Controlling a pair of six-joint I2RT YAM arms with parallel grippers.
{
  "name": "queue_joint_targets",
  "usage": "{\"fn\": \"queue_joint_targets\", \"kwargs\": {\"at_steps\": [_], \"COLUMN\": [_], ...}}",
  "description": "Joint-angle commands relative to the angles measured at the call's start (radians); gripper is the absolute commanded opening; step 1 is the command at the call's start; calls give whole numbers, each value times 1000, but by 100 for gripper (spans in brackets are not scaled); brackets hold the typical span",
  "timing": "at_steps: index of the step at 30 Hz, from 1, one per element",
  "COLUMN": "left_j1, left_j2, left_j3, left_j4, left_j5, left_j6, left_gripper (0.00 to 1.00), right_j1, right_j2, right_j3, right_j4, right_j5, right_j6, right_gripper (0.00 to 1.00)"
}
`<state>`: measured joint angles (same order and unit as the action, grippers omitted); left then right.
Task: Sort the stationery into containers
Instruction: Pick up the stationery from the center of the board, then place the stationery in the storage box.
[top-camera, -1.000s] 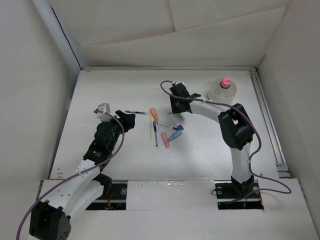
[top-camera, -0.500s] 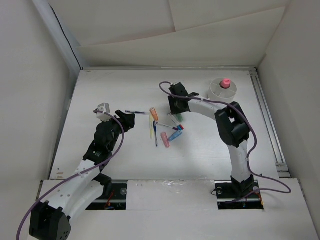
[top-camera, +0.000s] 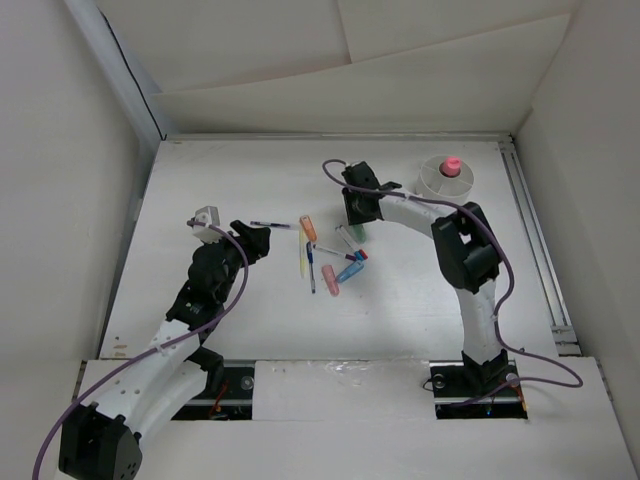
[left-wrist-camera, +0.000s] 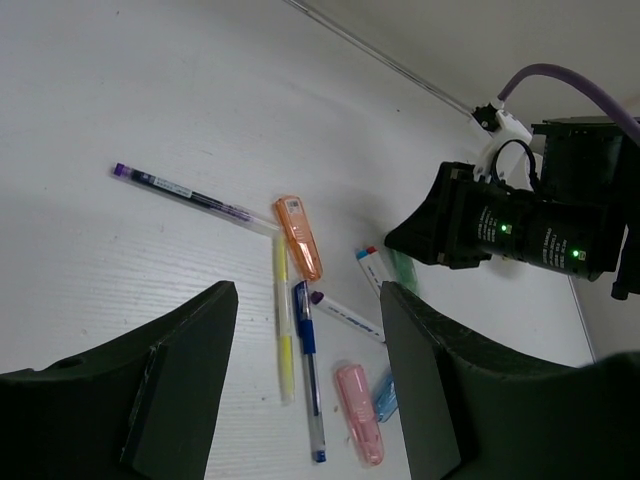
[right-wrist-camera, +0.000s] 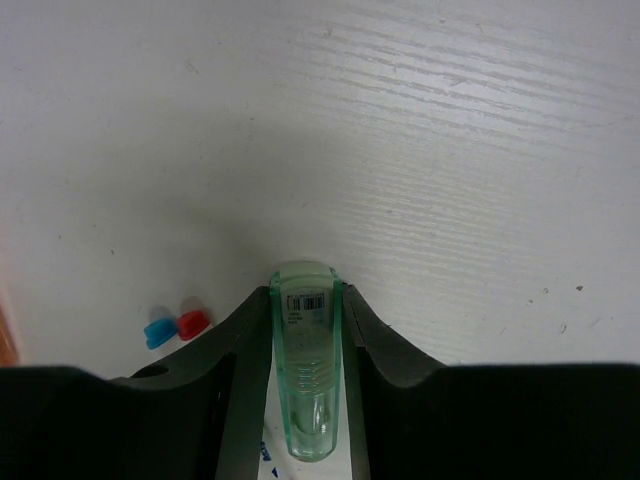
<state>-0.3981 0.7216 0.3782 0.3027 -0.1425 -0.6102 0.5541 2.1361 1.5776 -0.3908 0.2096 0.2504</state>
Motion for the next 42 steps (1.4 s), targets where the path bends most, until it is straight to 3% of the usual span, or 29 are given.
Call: {"fn": "queue_joint_targets", "kwargs": {"at_steps": [1, 4, 12, 16, 19, 27, 31, 42], "left_j1": [-4, -4, -4, -4, -4, -4, -4, -4], "left_j2": [-22, -22, -22, -22, -22, -22, -13, 7], "left_j3": [33, 33, 33, 33, 33, 33, 33, 33], "left_j4": [33, 33, 33, 33, 33, 42, 42, 52], "left_j5": [-2, -2, -2, 7, 7, 18, 18, 37], "left_j6": [4, 4, 4, 4, 4, 4, 4, 4], "left_gripper": [56, 56, 56, 56, 56, 56, 56, 56], "right_j1": [-16, -25, -88, -204, -353, -558, -577, -577], "right_j2": [-7, -53, -382, -540, -610, -480, -337, -188], "right_j3": [44, 32, 13, -20, -42, 24, 96, 119], "right_j4": [-3, 32, 107, 199, 254, 273, 259, 259], "right_j5": [13, -13, -36, -10, 109, 342, 384, 429], "right_j6": [6, 15, 29, 108, 183, 308, 308, 279], "right_gripper": [16, 12, 11, 12, 13, 13, 12, 12]}}
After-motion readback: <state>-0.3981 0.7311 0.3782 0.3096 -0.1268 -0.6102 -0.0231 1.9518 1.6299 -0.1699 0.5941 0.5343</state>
